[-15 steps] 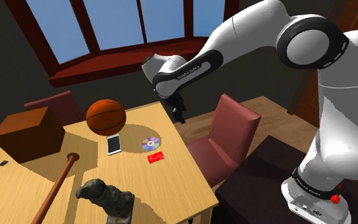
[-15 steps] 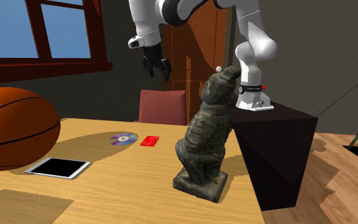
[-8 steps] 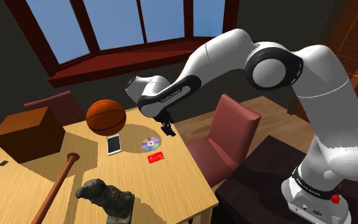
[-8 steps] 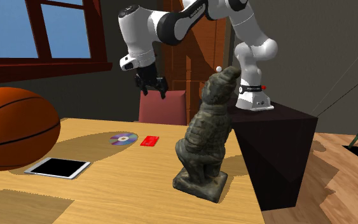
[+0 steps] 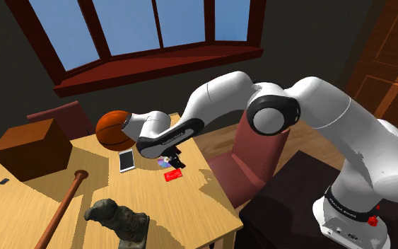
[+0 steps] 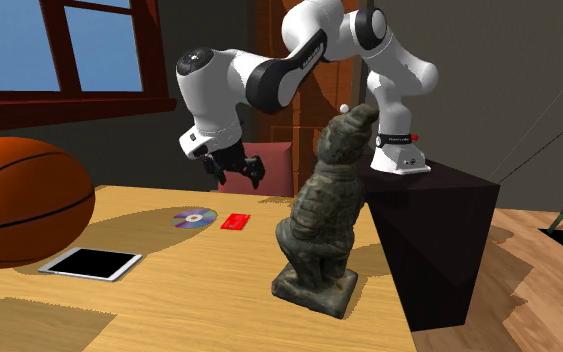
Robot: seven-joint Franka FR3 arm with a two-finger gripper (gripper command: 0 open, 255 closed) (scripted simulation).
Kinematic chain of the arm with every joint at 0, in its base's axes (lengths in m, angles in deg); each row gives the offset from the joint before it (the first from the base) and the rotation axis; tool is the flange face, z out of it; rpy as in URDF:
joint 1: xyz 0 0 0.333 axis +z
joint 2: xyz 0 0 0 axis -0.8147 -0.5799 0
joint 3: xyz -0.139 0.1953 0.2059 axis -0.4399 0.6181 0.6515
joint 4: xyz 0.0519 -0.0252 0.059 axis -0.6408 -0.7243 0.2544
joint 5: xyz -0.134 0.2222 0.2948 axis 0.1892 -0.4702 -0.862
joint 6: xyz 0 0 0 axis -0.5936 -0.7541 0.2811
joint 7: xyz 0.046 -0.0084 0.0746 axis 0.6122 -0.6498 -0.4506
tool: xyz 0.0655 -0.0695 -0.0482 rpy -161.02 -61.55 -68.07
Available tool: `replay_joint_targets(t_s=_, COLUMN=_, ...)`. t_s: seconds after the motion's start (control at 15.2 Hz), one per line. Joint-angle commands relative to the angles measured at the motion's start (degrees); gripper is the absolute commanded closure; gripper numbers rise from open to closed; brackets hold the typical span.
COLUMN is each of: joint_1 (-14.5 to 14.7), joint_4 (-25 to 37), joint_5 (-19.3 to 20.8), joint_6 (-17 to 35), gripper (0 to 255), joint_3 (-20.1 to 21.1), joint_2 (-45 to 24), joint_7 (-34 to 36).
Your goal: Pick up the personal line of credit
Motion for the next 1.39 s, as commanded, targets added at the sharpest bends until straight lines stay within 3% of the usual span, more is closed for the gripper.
replay_joint_targets(t_s=0.0, joint_1=2.1, joint_4=7.2, joint_5=1.0, joint_6=-2.1, gripper=0, joint_3=-0.2, joint_2=-6.0, joint_7=-2.4)
replay_joint_targets(t_s=0.07, joint_1=3.1, joint_4=10.3, joint_5=1.4, joint_6=-3.0, gripper=0, joint_3=-0.3, joint_2=-8.4, joint_7=-3.4)
replay_joint_targets(t_s=0.66, joint_1=3.4, joint_4=13.2, joint_5=1.6, joint_6=-1.1, gripper=0, joint_3=-0.7, joint_2=-13.2, joint_7=-3.0)
replay_joint_targets(t_s=0.73, joint_1=3.5, joint_4=13.6, joint_5=1.6, joint_6=-1.3, gripper=255, joint_3=-0.7, joint_2=-13.4, joint_7=-3.0)
replay_joint_targets(t_s=1.32, joint_1=3.4, joint_4=13.2, joint_5=1.6, joint_6=-1.1, gripper=255, joint_3=-0.7, joint_2=-13.2, joint_7=-2.9)
